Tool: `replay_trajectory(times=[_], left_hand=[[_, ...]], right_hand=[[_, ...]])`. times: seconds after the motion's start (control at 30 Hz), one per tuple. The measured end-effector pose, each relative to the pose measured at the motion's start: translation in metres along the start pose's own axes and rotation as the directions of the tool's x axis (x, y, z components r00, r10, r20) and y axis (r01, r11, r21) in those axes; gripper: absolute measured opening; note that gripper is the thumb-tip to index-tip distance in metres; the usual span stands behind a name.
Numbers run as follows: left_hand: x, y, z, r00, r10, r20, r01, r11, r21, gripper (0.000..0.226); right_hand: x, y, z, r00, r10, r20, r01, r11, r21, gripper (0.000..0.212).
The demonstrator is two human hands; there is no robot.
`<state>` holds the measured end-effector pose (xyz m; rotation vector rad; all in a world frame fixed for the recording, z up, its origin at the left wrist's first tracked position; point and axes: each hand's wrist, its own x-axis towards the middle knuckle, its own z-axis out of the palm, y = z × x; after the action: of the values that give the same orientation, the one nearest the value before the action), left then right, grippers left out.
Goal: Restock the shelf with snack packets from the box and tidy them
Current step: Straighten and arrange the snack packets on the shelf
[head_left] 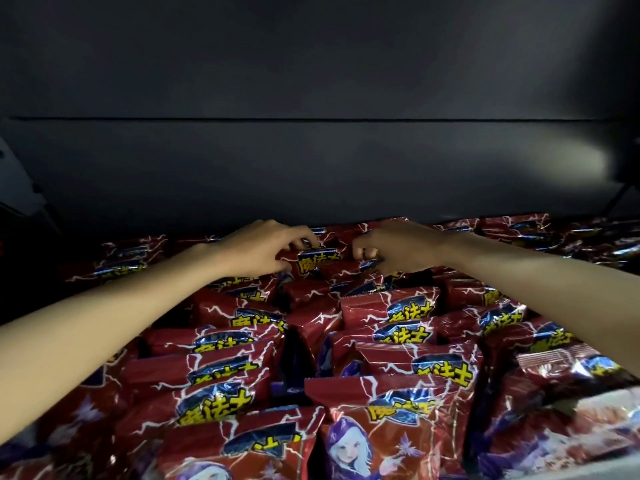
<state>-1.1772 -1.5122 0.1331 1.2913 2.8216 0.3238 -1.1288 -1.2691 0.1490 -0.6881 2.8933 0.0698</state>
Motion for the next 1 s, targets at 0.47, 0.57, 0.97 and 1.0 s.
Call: replay_trajectory(times=[0.47,0.57,0.97,1.0], left_hand=[[0.047,0.069,0.007,0.966,0.242,0.094,-0.254,0.954,0.160,0.038],[0.053,0.073,0.017,0.975,0.188,0.118,-0.205,0.966,0.158,0.045],[0.032,0.087,0.021,0.987,0.157,0.040,-0.150,0.980,-0.130,0.036],[0.036,0.087,0.020,0.992,0.122,0.017,-0.119,0.985,-0.123,0.034]], right_hand=[[-0.072,0.063,0.001,0.967,0.097,-0.237,-0.008,0.936,0.351,0.019],[-0.089,0.083,0.001,0.942,0.148,-0.302,-0.061,0.958,0.280,0.016],[-0.079,0.103,0.002,0.978,0.184,-0.101,-0.190,0.980,-0.060,0.033],[-0.078,0.103,0.000,0.979,0.192,-0.070,-0.196,0.979,-0.054,0.033]])
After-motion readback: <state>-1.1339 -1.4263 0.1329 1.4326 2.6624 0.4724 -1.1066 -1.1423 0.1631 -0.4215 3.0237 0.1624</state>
